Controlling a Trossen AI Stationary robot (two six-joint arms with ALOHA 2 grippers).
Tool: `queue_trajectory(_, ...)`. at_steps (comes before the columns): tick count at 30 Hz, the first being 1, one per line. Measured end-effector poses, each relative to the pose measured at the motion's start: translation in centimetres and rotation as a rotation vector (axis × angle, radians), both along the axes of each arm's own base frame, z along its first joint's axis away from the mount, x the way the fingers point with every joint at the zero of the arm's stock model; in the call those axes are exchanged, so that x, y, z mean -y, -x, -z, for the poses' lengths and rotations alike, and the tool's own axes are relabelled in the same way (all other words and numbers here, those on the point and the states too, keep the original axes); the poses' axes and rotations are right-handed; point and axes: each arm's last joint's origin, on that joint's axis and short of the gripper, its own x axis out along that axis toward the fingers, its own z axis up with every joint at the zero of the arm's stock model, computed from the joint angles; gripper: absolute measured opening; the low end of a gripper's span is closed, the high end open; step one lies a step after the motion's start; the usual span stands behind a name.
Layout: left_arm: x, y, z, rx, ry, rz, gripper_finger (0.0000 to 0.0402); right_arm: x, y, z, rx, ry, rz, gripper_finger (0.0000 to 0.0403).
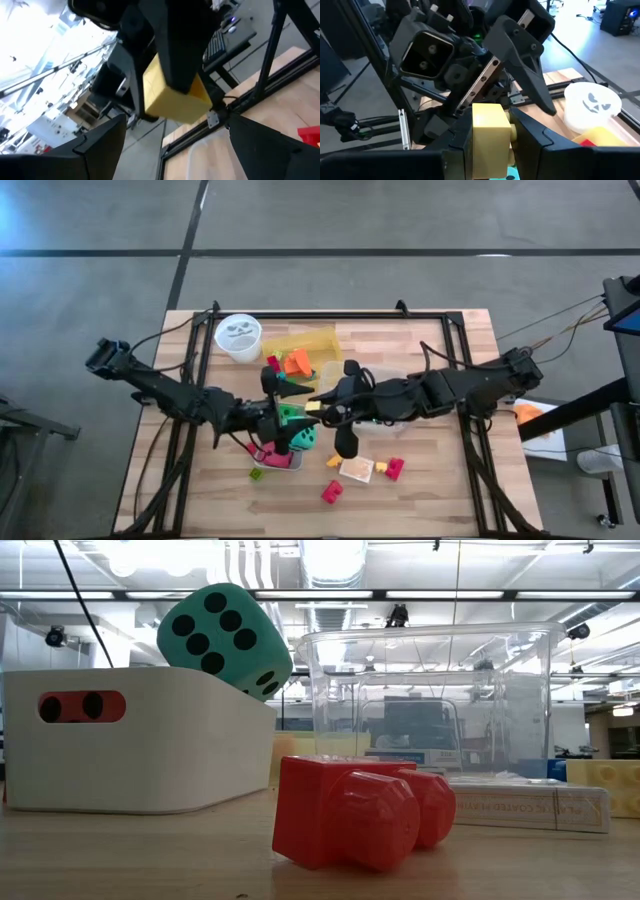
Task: Pick & Place Toys
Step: Put the yellow game piece into the yellow bin
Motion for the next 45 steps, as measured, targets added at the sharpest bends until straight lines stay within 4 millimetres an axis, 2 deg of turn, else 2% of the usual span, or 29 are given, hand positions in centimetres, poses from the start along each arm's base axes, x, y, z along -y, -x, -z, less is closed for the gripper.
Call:
queue_trajectory(4,0.04,0.0,-0.35,0.033,0.002,0.019,0.0326,0.15,-0.1,0.03,0.003,-0.001,0.004,0.0086)
queue_trajectory(14,0.13,0.0,-0.62,0.051,-0.049,0.072,0.0231,-0.01,-0.31,-0.13,0.034,-0.027,-0.042,0.0086)
queue_trajectory(21,0.19,0.04,-0.79,0.061,-0.087,0.099,0.0196,-0.18,-0.61,-0.06,0.057,-0.054,-0.039,0.0086)
queue_trajectory(35,0.27,0.03,-0.94,0.08,-0.084,0.125,0.0188,-0.02,-0.87,0.02,0.076,-0.111,-0.016,0.0086)
queue_trajectory(45,0.39,0.03,-0.94,0.075,-0.173,0.142,0.0188,-0.04,-0.96,0.02,0.085,-0.158,-0.005,0.0086)
